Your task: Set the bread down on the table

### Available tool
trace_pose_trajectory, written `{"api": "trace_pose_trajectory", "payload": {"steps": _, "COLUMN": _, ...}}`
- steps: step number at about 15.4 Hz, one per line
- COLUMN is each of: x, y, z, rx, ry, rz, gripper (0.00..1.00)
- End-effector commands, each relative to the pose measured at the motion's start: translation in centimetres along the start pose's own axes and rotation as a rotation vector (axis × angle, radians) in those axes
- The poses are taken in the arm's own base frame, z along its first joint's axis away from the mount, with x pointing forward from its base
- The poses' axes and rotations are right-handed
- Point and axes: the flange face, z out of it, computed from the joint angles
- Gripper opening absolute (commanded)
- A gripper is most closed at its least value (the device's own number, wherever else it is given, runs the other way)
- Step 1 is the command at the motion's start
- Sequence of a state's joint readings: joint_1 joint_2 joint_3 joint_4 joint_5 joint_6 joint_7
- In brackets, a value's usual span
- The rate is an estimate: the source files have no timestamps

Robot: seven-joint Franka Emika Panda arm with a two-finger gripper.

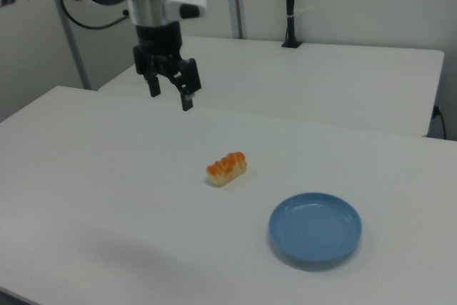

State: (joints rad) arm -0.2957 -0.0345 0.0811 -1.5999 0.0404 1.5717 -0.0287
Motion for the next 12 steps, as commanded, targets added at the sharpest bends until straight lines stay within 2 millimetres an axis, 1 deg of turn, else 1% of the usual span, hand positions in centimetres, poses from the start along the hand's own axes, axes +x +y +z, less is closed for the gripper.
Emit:
{"api": "trace_pose_trajectory", "payload": {"steps": 1, "x": -2.8, "y": -2.5, "z": -1.0, "rx": 0.016, "ry": -0.031, "rz": 0.003, "gripper": 1.0}}
{"api": "trace_pose_trajectory", "payload": {"steps": 3, "x": -2.9, "y": -4.8, "z": -0.8, "rx": 0.021, "ry": -0.035, "rz": 0.02, "gripper": 1.0}}
{"api": "trace_pose_trajectory", "payload": {"steps": 5, "x": -2.5, "y": -6.3, "z": -0.4, "rx": 0.024, "ry": -0.023, "rz": -0.01, "gripper": 1.0}}
{"api": "trace_pose_trajectory", "payload": {"steps": 7, "x": -1.7, "y": -6.5, "z": -0.7, "rx": 0.027, "ry": 0.046, "rz": -0.049, "gripper": 1.0}}
{"api": "trace_pose_trajectory", "payload": {"steps": 8, "x": -1.4, "y": -6.7, "z": -0.7, "rx": 0.023, "ry": 0.067, "rz": -0.115, "gripper": 1.0}}
{"api": "trace_pose_trajectory", "payload": {"steps": 10, "x": -0.6, "y": -6.3, "z": -0.2, "rx": 0.017, "ry": 0.077, "rz": -0.233, "gripper": 1.0}}
{"api": "trace_pose_trajectory", "payload": {"steps": 12, "x": -0.4, "y": -6.2, "z": -0.1, "rx": 0.018, "ry": 0.079, "rz": -0.264, "gripper": 1.0}}
